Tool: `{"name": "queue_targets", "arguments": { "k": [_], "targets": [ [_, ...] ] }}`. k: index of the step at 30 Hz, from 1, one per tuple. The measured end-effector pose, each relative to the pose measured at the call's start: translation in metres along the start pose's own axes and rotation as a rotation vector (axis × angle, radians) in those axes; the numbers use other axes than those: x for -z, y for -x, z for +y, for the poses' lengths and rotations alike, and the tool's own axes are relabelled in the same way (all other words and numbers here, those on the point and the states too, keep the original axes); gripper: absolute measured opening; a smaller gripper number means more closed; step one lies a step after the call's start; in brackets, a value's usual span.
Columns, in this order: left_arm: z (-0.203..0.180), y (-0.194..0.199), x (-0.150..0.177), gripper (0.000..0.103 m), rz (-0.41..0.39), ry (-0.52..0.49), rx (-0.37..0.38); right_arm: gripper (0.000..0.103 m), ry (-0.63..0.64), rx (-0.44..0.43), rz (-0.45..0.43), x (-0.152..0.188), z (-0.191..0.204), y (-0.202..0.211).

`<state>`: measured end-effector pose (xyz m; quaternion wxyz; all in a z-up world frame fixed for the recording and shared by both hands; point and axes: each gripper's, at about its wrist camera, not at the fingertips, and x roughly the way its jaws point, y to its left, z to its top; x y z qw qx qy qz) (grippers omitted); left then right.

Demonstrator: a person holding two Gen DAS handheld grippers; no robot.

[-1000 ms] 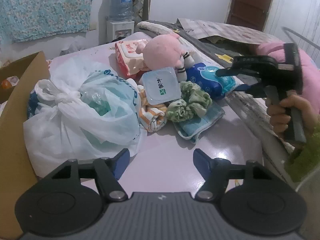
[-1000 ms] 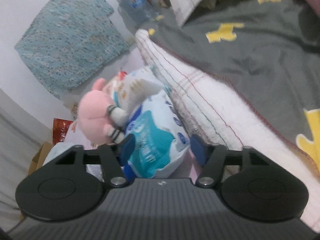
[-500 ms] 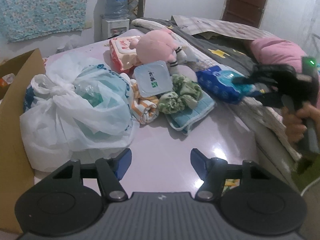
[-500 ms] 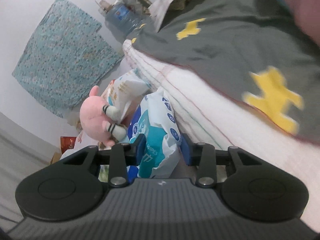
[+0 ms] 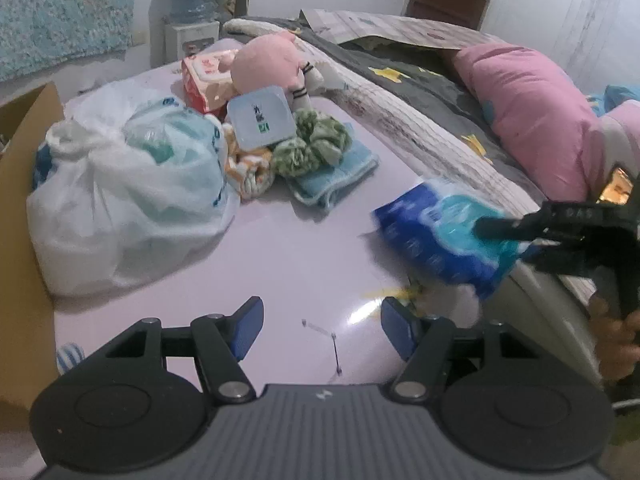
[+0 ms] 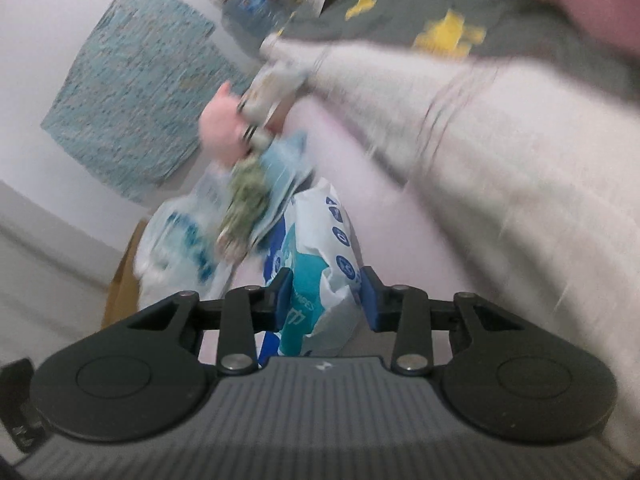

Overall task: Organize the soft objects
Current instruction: 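Grasp the blue-and-white wet wipes pack with the right gripper and lift, then carry the wipes pack into the cardboard box and open the right gripper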

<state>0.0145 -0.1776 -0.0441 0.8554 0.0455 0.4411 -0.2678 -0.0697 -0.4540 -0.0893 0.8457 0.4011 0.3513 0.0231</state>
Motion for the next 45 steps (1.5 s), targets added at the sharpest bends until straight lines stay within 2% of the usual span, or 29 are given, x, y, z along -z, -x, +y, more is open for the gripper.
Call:
{"name": "queue_targets", "arguments": {
  "k": [4,9,13,14,17,19,22,26,30,34,42,45],
  "targets": [
    [0.008,0.008,0.012,0.067,0.019,0.020,0.021,0.034,-0.040,-0.070,0.089,0.034,0.015,-0.025],
    [0.018,0.009,0.021,0.069,0.044,0.053,0.026,0.034,-0.038,-0.133,0.156,0.054,0.045,-0.067],
    [0.029,0.006,0.022,0.074,0.042,0.087,0.022,0.038,-0.016,-0.169,0.203,0.057,0.064,-0.089],
    [0.032,0.004,0.021,0.076,0.042,0.095,0.021,0.045,0.003,-0.166,0.209,0.056,0.069,-0.091],
    [0.035,-0.003,0.019,0.080,0.047,0.092,0.016,0.057,0.082,-0.129,0.168,0.052,0.077,-0.084],
    [0.036,-0.009,0.018,0.080,0.058,0.080,0.011,0.059,0.148,-0.092,0.115,0.048,0.082,-0.075],
    [0.036,-0.016,0.015,0.080,0.073,0.083,0.046,0.059,0.167,-0.086,0.097,0.037,0.080,-0.072],
    [0.033,-0.023,0.008,0.080,0.085,0.082,0.081,0.059,0.176,-0.090,0.117,0.026,0.083,-0.083],
    [0.031,-0.034,0.001,0.080,0.110,0.077,0.092,0.057,0.185,-0.108,0.171,0.022,0.089,-0.102],
    [0.033,-0.044,-0.005,0.081,0.127,0.075,0.070,0.054,0.200,-0.075,0.241,0.025,0.095,-0.123],
    [0.045,-0.059,-0.013,0.081,0.183,0.152,0.133,0.051,0.179,-0.081,0.281,0.025,0.092,-0.127],
    [0.046,-0.061,-0.015,0.081,0.192,0.180,0.135,0.052,0.166,-0.090,0.285,0.025,0.090,-0.127]
  ]
}}
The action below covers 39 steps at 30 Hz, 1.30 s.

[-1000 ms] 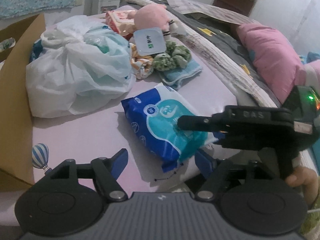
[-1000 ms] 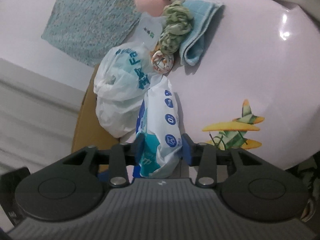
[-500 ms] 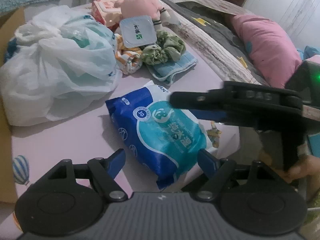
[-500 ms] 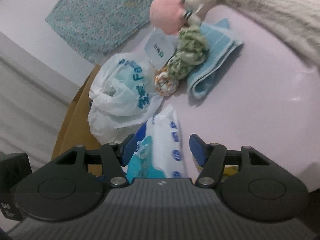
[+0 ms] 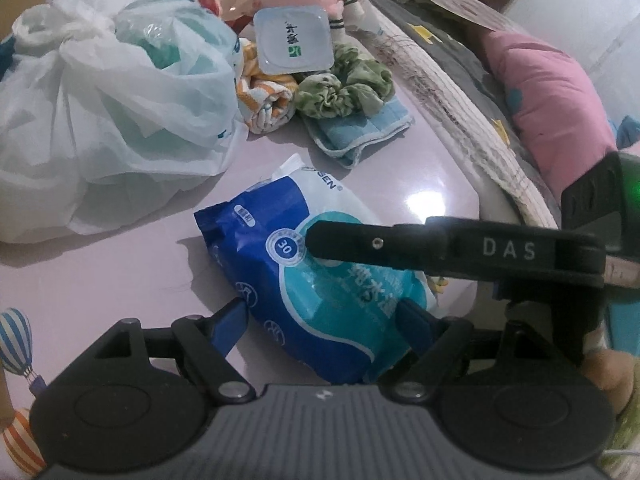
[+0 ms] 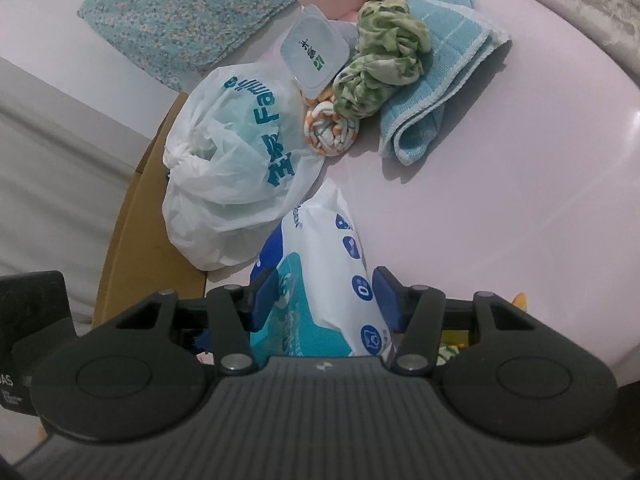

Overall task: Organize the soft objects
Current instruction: 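Carry the wipes pack into the cardboard box and open the right gripper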

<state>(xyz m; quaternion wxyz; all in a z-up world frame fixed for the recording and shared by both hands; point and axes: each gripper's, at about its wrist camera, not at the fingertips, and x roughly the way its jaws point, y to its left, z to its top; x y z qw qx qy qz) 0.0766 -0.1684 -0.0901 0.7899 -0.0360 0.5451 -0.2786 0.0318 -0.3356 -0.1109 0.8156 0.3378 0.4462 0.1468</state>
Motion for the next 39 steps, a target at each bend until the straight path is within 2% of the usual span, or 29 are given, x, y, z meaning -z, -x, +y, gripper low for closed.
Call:
{"name": "queue_targets", "arguments": {
  "k": [3,9,16,21,26,30,34,39],
  "targets": [
    [-0.004,-0.001,0.000,0.081,-0.010,-0.006,-0.017,0.051,-0.017,-0.029,0.017,0.003,0.000,-0.002],
    [-0.015,0.011,0.003,0.081,-0.048,-0.041,-0.041,0.045,-0.040,-0.052,-0.006,0.006,0.005,0.006],
    [-0.023,0.037,0.009,0.080,-0.109,-0.057,-0.046,0.043,0.001,-0.059,-0.043,0.010,0.026,0.024],
    [-0.029,0.068,0.011,0.080,-0.184,-0.070,-0.057,0.043,0.054,-0.083,-0.077,0.009,0.053,0.041],
    [-0.024,0.116,0.007,0.080,-0.284,-0.061,-0.090,0.043,0.147,-0.137,-0.104,-0.004,0.099,0.049],
    [-0.006,0.159,-0.003,0.080,-0.361,-0.028,-0.149,0.043,0.240,-0.202,-0.095,-0.022,0.150,0.038],
    [0.028,0.197,-0.018,0.080,-0.415,0.031,-0.208,0.043,0.329,-0.263,-0.061,-0.041,0.209,0.008],
    [0.086,0.232,-0.046,0.080,-0.433,0.119,-0.281,0.043,0.349,-0.328,0.031,-0.071,0.269,-0.050]
  ]
}}
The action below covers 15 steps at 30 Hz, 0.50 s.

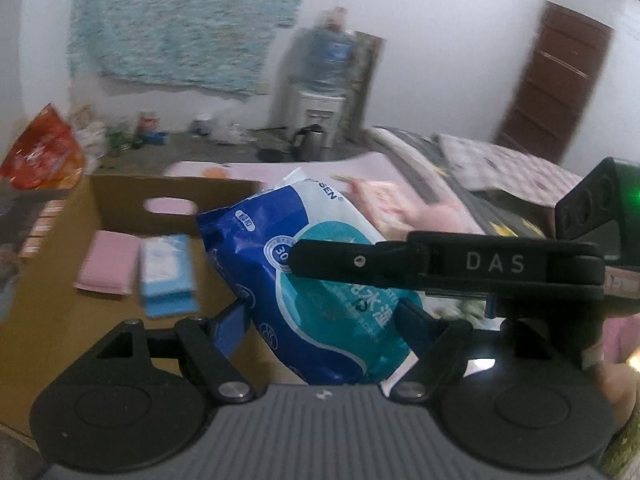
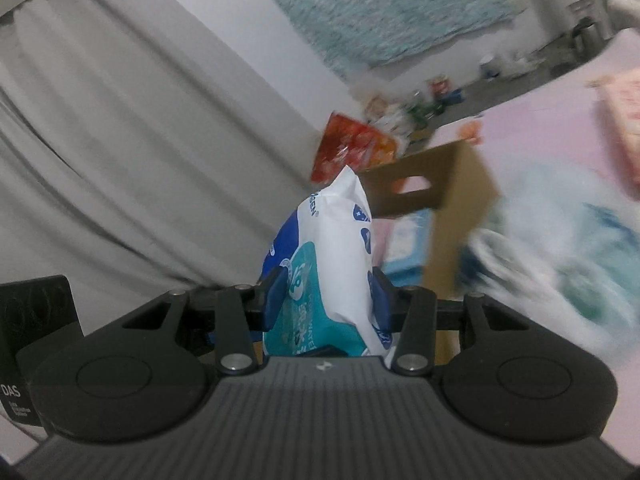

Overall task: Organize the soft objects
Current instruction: 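Carry the wipes pack into the cardboard box and open the right gripper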

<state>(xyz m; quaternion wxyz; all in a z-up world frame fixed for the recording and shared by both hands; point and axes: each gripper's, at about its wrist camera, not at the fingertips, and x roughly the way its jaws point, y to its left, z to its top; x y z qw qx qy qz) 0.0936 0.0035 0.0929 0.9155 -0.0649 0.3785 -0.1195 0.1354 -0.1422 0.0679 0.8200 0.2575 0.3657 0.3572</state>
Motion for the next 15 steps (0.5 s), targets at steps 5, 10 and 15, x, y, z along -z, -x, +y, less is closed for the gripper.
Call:
{"name": "queue_targets", "arguments": {
  "k": [5,10,15],
  "targets": [
    [0.063,-0.040,-0.043,0.080,0.081,0.083,-0.026,0.043,-0.051,0.003,0.105,-0.041,0.001,-0.077],
    [0.115,-0.098,-0.065,0.080,0.168,0.142,0.029,0.043,-0.105,0.088,0.172,-0.066,-0.019,-0.137],
    [0.148,-0.140,-0.066,0.081,0.245,0.209,0.117,0.047,-0.115,0.179,0.192,-0.070,-0.035,-0.165]
  ]
}}
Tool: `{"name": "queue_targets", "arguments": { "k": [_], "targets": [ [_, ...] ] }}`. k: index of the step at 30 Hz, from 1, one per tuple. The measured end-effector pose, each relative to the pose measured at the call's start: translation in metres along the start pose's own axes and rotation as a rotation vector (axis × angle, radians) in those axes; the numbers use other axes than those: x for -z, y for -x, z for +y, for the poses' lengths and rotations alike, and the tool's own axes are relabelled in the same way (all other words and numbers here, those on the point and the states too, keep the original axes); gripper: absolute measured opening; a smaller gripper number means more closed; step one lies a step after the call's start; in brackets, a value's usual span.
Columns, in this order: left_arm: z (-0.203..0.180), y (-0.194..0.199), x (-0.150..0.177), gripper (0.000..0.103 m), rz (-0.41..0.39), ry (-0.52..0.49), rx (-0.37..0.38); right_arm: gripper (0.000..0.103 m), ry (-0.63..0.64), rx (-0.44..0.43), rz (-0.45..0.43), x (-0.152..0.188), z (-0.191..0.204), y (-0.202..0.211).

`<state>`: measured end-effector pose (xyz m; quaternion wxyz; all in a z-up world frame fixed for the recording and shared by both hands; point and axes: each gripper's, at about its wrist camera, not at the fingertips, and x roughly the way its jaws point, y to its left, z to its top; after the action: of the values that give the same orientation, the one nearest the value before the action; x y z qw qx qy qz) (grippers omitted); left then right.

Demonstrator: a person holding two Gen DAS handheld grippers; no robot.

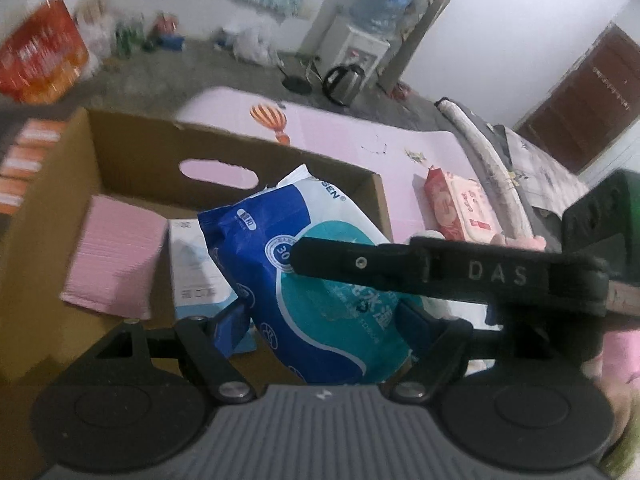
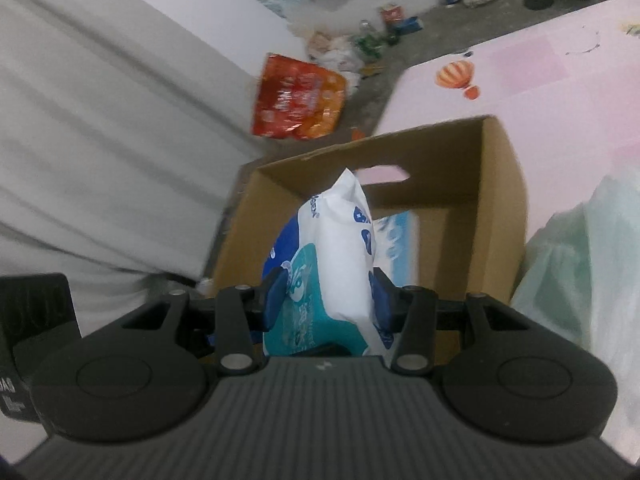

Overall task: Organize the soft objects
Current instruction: 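Carry the wipes pack into the cardboard box and open the right gripper, then move the right gripper back to the pink plush toy on the bed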

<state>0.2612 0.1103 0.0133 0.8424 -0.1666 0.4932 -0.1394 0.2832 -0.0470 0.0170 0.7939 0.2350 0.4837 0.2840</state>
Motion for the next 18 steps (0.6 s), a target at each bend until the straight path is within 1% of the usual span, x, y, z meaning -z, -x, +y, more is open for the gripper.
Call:
{"name": "queue_targets", "arguments": {
  "k": [1,2,4,7,9,14,18],
  "targets": [
    [0.006,-0.004,-0.003,0.080,0.010,0.015,0.017,0.049,0.011,0.026,-0.015,-0.003,0.000,0.000],
    [0.011,-0.011,-0.007,0.080,0.017,0.031,0.030,0.054,0.023,0.044,-0.037,-0.003,-0.001,0.001],
    [0.016,-0.026,-0.009,0.080,0.035,0.049,0.035,0.058,0.042,0.064,-0.085,-0.007,0.000,0.005],
    [0.027,-0.050,-0.013,0.080,0.078,0.072,0.020,0.058,0.060,0.048,-0.156,-0.014,0.000,0.018],
    [0.029,-0.059,-0.013,0.080,0.089,0.073,0.017,0.058,0.075,0.044,-0.189,-0.018,0.000,0.026],
    [0.029,-0.060,-0.014,0.080,0.084,0.072,0.003,0.058,0.087,0.026,-0.224,-0.024,-0.006,0.040],
    [0.023,-0.053,-0.015,0.080,0.064,0.058,-0.034,0.059,0.077,0.013,-0.240,-0.023,-0.014,0.056]
  ]
}}
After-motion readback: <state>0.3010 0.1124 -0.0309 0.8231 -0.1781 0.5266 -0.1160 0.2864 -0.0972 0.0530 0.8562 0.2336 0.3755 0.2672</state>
